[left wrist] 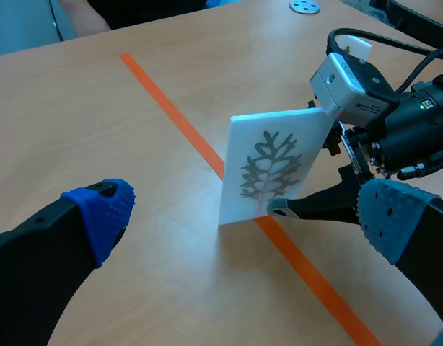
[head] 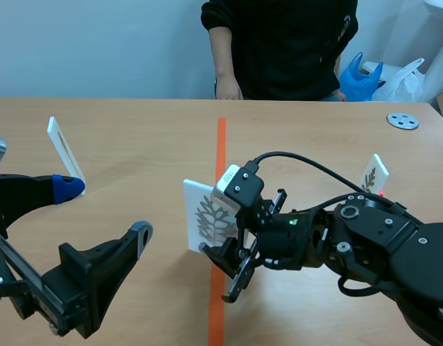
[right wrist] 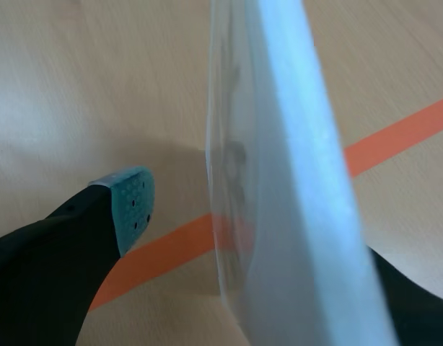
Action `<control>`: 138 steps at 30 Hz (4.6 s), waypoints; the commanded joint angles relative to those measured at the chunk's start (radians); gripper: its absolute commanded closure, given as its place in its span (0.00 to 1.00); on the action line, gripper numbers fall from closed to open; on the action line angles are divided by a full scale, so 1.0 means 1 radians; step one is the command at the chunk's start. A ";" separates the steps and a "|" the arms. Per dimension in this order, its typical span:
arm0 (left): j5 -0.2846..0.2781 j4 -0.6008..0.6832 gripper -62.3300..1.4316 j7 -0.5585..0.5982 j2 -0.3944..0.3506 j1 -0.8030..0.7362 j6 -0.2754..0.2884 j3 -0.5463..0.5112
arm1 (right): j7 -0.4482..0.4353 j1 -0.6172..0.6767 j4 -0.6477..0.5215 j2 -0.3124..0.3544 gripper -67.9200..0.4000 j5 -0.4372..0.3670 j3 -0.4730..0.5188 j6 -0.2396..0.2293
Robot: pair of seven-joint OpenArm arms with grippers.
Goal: Sort the leaf by its shape. The table is split by an orange tape line. A compound leaf with several leaflets goes to the left side, a simple leaf with one blade goes to the right side. Return to the home posture when a red brick is placed on the table.
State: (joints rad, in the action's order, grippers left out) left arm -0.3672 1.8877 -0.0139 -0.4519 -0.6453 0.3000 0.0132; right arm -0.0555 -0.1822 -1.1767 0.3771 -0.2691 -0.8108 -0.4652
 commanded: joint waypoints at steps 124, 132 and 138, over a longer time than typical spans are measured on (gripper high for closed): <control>-0.010 0.011 0.00 0.017 0.003 0.000 0.002 -0.003 | -0.005 0.348 -0.082 -0.039 0.44 -0.117 0.942 0.188; -0.010 0.011 0.00 0.017 0.003 0.000 0.002 -0.003 | 0.009 0.349 -0.189 -0.035 0.17 -0.196 1.066 0.123; -0.010 0.011 0.00 0.017 0.002 0.000 0.002 -0.003 | 0.072 0.360 -0.309 -0.013 0.08 -0.268 1.108 0.055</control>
State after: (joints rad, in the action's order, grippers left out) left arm -0.3672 1.8877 -0.0139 -0.4519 -0.6453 0.3004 0.0132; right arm 0.0261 0.1810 -1.4620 0.3401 -0.5213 0.2878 -0.4084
